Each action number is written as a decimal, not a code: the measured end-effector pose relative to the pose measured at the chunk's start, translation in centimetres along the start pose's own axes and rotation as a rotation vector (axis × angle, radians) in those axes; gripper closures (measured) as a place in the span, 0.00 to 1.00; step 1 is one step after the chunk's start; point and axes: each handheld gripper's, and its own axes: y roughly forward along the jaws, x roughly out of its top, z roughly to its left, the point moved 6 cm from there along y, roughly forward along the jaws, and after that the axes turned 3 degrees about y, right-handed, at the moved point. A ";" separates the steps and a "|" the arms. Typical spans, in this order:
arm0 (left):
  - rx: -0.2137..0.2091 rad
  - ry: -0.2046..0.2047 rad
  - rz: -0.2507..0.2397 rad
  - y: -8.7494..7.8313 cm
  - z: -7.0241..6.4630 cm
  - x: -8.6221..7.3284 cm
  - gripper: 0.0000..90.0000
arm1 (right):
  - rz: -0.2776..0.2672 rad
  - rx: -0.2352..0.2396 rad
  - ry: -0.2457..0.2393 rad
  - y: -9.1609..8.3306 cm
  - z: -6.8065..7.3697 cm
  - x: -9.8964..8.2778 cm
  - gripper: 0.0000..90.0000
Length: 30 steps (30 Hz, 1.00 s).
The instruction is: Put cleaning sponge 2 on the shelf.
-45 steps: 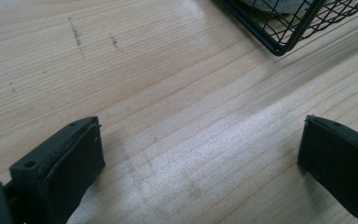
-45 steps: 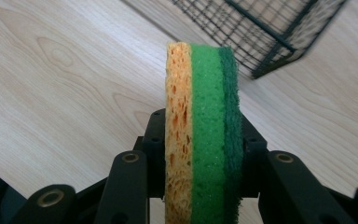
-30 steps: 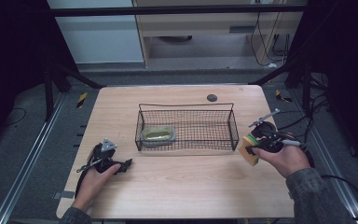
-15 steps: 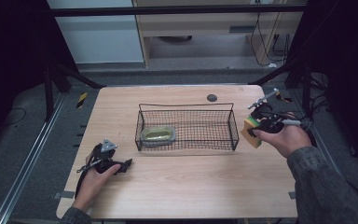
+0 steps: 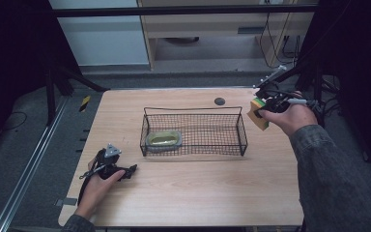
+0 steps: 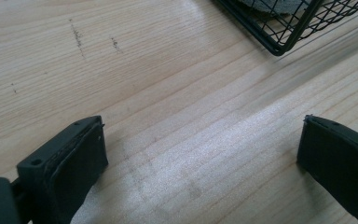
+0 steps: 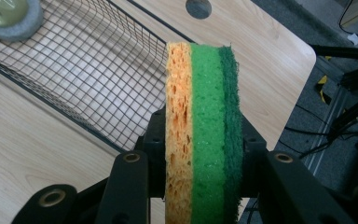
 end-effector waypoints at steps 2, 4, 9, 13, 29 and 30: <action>0.000 0.000 0.000 0.0 0.0 0.0 0.00 | 0.000 -0.002 -0.011 0.0 0.2 0.3 0.72; 0.000 0.000 0.000 0.0 0.0 0.0 0.00 | -0.004 -0.003 -0.016 0.1 0.4 0.5 0.72; 0.000 -0.003 -0.002 0.0 0.0 0.0 0.00 | -0.021 0.001 -0.017 0.2 0.7 1.0 0.72; -0.001 0.000 0.001 0.0 0.0 0.0 0.00 | -0.048 0.030 -0.003 0.1 0.9 1.8 0.72; -0.001 -0.001 0.001 0.0 0.0 0.0 0.00 | -0.064 0.037 -0.041 1.7 2.9 3.7 0.72; -0.001 -0.001 0.001 0.0 0.0 0.0 0.00 | -0.065 0.036 -0.045 1.8 2.9 3.8 0.72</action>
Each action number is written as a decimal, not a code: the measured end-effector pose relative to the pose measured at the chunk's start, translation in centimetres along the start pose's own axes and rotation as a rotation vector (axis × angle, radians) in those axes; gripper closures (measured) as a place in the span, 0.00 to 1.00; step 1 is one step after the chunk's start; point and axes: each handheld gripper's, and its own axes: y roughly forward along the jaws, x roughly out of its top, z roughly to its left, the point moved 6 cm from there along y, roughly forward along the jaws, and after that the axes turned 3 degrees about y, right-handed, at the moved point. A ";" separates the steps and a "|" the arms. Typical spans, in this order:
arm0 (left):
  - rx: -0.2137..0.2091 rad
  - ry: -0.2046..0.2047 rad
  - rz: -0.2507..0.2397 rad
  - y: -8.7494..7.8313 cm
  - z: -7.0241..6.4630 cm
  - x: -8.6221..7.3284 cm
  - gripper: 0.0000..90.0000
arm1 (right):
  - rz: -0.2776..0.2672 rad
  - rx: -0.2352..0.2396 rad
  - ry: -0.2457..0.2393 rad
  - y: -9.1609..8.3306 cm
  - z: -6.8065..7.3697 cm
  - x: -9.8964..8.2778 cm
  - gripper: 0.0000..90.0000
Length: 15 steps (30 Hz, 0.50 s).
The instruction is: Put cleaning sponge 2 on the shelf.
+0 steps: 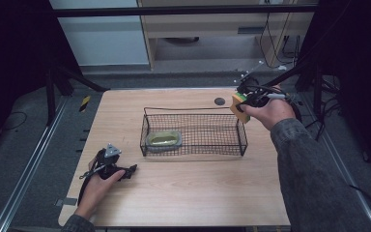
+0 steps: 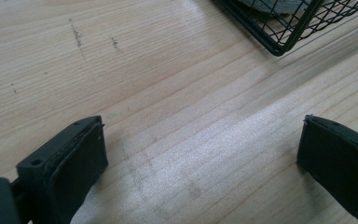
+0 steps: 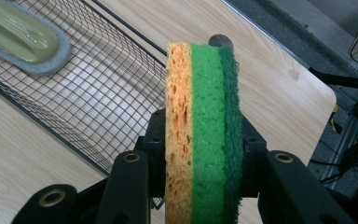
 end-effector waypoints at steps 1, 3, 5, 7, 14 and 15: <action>0.000 0.000 0.000 0.0 0.0 0.0 0.00 | 0.000 0.000 0.002 0.1 0.1 0.0 0.72; 0.000 0.001 0.000 0.0 0.0 0.0 0.00 | 0.003 -0.003 0.000 0.5 0.1 0.1 0.72; 0.000 0.001 0.000 0.0 0.0 0.0 0.00 | 0.003 0.003 0.005 0.7 0.2 0.1 0.72; 0.000 0.000 -0.001 0.0 0.0 0.0 0.00 | 0.005 0.002 0.006 1.1 0.3 0.2 0.72; 0.001 0.001 -0.001 0.0 0.0 0.0 0.00 | 0.004 0.004 0.002 2.5 0.6 0.0 0.72; 0.001 0.005 0.003 0.0 0.0 0.0 0.00 | 0.006 0.003 0.000 2.8 0.6 -0.1 0.72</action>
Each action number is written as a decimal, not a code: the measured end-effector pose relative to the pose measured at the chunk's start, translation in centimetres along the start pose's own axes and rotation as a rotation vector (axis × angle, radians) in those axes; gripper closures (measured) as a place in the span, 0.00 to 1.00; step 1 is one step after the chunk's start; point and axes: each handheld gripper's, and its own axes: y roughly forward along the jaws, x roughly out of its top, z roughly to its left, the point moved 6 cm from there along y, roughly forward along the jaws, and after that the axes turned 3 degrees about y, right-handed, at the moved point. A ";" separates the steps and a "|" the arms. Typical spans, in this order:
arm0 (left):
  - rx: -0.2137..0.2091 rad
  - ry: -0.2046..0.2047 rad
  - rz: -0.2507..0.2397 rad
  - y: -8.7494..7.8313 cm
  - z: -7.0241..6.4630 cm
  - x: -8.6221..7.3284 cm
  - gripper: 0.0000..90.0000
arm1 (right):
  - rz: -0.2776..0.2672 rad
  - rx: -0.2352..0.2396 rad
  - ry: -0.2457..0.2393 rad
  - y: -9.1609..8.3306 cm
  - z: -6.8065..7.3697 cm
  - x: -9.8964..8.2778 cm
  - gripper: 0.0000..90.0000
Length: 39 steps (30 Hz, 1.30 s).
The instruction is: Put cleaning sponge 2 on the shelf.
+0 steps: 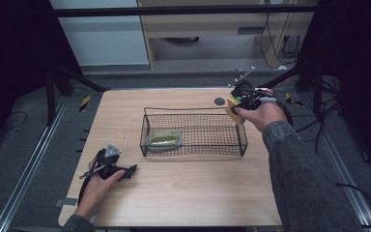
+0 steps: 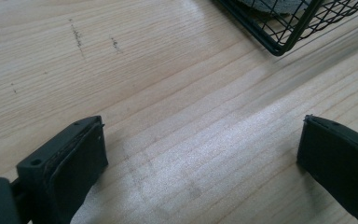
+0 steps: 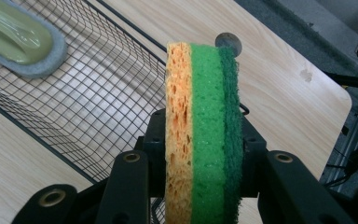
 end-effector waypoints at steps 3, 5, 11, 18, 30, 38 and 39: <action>0.000 -0.004 -0.003 0.0 0.0 0.0 0.00 | 0.008 0.003 -0.001 0.9 0.1 -0.3 0.72; 0.000 -0.004 -0.003 0.0 0.0 0.0 0.00 | 0.013 0.004 -0.004 1.5 0.1 -0.5 0.72; 0.000 0.000 0.000 0.0 0.0 0.0 0.00 | 0.033 0.007 -0.014 3.4 0.0 -1.2 0.72; 0.000 0.000 0.001 0.0 0.0 0.0 0.00 | 0.044 -0.002 -0.006 5.4 -0.4 -1.7 0.72; 0.000 0.001 0.001 0.0 0.0 0.0 0.00 | 0.057 0.007 0.009 7.3 0.1 -2.0 0.72; 0.000 0.000 0.001 0.0 0.0 0.0 0.00 | 0.064 0.008 0.008 8.4 0.1 -2.5 0.72; 0.000 0.000 0.001 0.0 0.0 0.0 0.00 | 0.067 0.008 0.012 8.5 0.1 -2.6 0.72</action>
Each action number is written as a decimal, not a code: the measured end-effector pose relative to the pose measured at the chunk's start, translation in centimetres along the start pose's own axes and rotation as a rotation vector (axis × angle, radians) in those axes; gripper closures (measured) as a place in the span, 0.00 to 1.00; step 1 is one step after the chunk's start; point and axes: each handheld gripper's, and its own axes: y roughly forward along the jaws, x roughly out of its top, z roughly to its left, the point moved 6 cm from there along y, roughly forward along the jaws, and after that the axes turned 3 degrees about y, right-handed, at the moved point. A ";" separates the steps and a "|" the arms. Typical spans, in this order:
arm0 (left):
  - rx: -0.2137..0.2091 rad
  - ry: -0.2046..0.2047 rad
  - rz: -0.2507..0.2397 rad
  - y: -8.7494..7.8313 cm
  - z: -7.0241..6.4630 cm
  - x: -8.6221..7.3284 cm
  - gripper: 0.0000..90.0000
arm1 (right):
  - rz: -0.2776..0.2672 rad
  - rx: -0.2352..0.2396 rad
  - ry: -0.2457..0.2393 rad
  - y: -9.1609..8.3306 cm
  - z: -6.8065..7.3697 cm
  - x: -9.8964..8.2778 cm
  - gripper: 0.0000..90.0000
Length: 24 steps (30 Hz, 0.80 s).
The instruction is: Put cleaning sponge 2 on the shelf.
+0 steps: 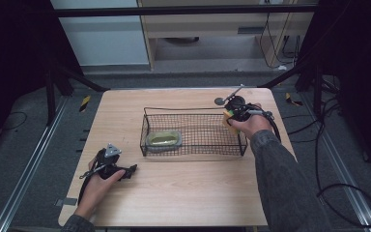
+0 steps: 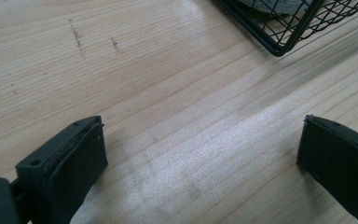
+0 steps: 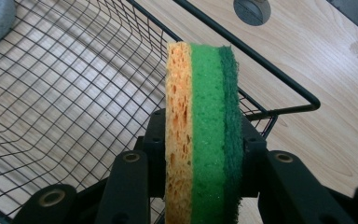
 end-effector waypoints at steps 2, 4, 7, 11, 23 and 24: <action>0.000 0.000 0.000 0.0 0.0 0.0 0.00 | 0.002 -0.008 0.000 0.2 -0.1 -0.1 0.72; 0.000 0.000 0.000 0.0 0.0 0.0 0.00 | 0.003 -0.008 0.005 0.4 -0.2 -0.2 0.72; 0.000 0.000 0.000 0.0 0.0 0.0 0.00 | -0.003 -0.006 0.005 0.6 -0.1 -0.3 0.72; 0.000 0.000 0.000 0.0 0.0 0.0 0.00 | 0.004 -0.005 -0.003 1.0 0.1 -0.3 0.72; -0.001 0.001 0.000 0.0 0.0 0.0 0.00 | 0.025 -0.019 -0.011 2.0 0.2 -0.6 0.72; -0.001 0.000 -0.001 0.0 0.0 0.0 0.00 | 0.026 -0.021 -0.013 2.1 0.1 -0.6 0.72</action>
